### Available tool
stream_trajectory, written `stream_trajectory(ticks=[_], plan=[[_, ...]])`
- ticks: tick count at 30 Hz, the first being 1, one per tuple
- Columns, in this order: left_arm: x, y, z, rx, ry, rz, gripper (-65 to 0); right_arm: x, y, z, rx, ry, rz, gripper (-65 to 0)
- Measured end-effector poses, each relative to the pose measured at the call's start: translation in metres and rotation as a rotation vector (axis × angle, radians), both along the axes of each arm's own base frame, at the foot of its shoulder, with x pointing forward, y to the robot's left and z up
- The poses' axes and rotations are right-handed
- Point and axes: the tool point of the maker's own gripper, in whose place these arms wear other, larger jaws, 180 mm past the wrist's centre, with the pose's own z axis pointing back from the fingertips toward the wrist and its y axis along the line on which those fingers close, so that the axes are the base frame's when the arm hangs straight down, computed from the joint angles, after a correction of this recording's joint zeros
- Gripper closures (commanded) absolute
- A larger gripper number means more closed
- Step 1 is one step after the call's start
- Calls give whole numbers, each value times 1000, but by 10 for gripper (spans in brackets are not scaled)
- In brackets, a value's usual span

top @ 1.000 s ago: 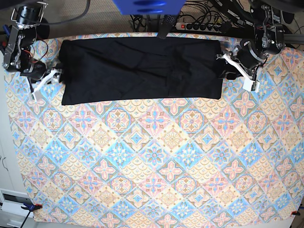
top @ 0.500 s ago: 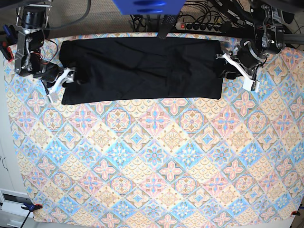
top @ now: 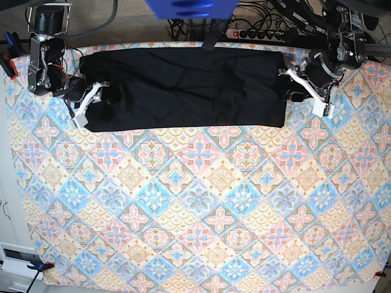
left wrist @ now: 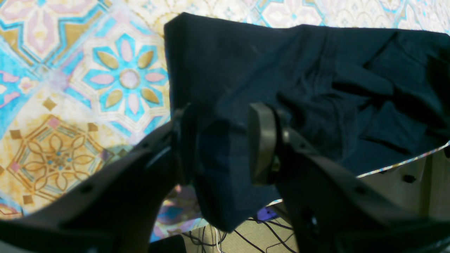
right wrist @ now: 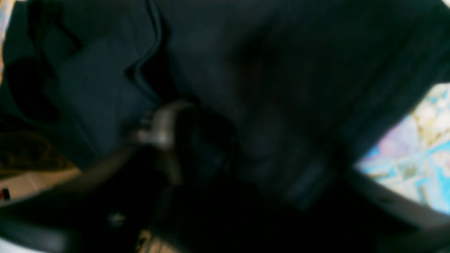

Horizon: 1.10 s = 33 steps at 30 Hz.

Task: Fold the T-shirt properly
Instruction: 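Grasp the strip's other end with the right gripper and pull it outward, then lift the strip's end with the right gripper and fold it over the middle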

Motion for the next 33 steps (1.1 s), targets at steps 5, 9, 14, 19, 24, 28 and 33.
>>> stream_trajectory(ticks=[5,9,14,19,24,28,33], plan=[[0,0,0,0,0,0,-244,-4,0,-4,0,20,0,0],[0,0,0,0,0,0,-244,-5,-4,-7,10,33,-25,0],[1,0,1,0,-6,1,-244,17,-26,1,5,3,-113,0],[2,0,1,-2,-7,2,-244,39,-77,5,-56,-16,-245,0],[2,0,1,-1,-6,1,-242,62,-99,10,-163,-21,-247,0],[2,0,1,-1,-7,2,-153,84,-112,26,-196,-70,-263,0],[2,0,1,-1,-7,2,-93,79,-115,36,-266,-52,-207,0]])
